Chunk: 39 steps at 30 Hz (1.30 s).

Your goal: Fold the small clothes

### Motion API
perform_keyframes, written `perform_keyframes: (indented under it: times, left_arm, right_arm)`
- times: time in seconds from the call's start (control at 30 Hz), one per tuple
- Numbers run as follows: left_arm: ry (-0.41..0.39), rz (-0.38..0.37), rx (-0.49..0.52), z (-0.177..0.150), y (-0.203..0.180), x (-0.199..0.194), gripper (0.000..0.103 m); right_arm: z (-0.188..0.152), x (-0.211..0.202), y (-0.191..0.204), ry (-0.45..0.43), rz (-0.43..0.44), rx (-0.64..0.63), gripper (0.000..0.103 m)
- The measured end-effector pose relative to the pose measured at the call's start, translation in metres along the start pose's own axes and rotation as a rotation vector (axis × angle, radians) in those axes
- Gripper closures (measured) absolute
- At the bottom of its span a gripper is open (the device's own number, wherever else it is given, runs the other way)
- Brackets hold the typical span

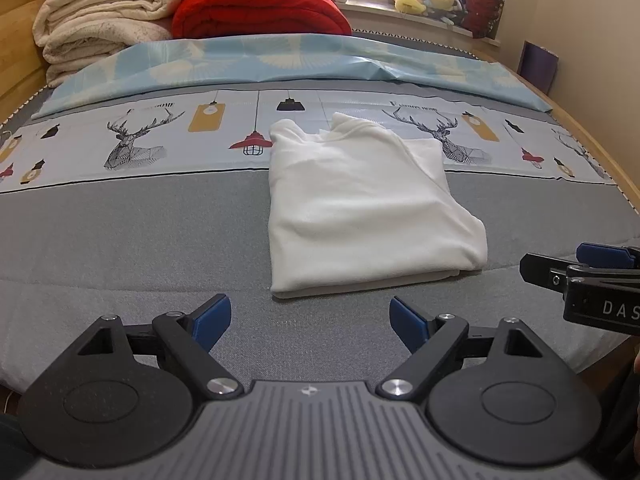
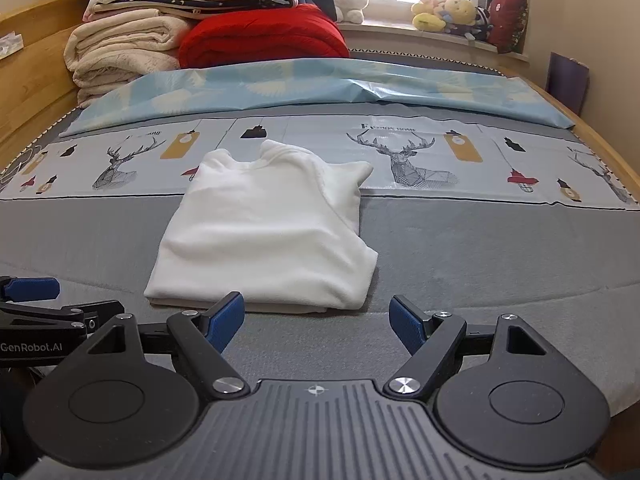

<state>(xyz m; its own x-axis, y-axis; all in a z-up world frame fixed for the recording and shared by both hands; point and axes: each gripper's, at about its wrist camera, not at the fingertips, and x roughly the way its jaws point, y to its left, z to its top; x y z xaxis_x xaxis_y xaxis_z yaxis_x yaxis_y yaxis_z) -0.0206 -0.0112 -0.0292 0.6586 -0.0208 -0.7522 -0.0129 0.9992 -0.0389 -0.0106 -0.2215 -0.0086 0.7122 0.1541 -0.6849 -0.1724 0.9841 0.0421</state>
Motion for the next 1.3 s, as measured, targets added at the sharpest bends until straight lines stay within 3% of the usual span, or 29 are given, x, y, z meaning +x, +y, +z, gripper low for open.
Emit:
perform_keyframes:
  times: [1.3]
  left_arm:
    - [0.001, -0.014, -0.006, 0.0013, 0.0008, 0.0026, 0.011]
  right_arm:
    - [0.0015, 0.0000, 0.0057, 0.000, 0.013, -0.011, 0.022]
